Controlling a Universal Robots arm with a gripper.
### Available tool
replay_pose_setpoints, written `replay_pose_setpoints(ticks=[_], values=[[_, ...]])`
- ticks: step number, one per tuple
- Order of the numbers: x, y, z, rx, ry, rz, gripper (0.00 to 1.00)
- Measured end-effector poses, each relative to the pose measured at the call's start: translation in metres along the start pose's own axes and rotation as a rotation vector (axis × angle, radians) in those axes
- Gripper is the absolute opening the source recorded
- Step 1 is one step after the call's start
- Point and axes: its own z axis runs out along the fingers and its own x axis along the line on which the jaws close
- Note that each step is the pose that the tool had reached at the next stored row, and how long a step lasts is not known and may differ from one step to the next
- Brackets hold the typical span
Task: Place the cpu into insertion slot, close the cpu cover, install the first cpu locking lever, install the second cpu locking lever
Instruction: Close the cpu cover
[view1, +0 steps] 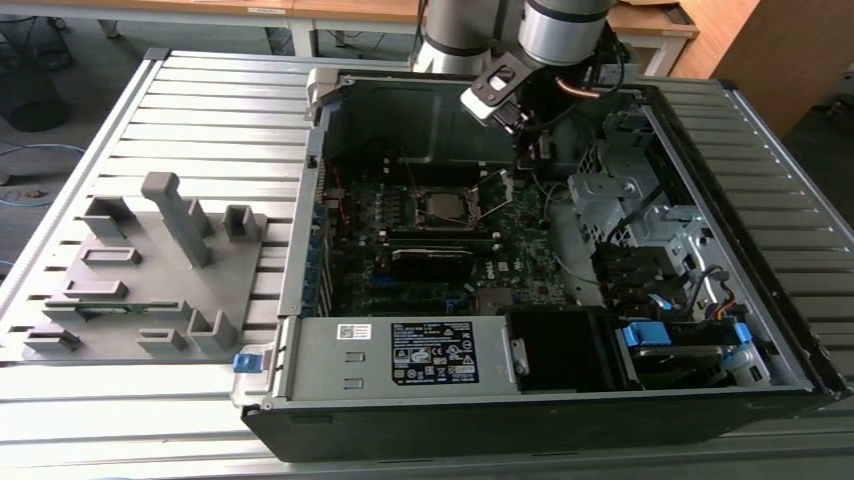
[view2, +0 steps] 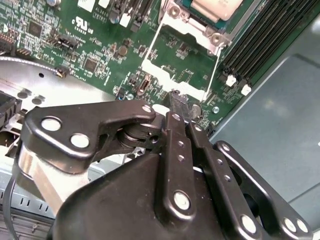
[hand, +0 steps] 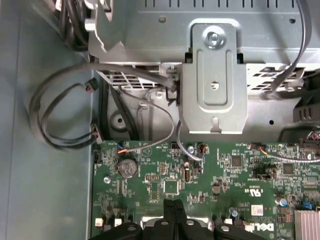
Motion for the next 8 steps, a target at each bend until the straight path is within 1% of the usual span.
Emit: replay_pose_setpoints(ticks=[5, 8], values=[[0.0004, 0.0061, 0.0005, 0.0, -0.0001, 0.0, 0.11], [0.0005, 0.0073, 0.0006, 0.0, -0.0003, 0.0, 0.11]])
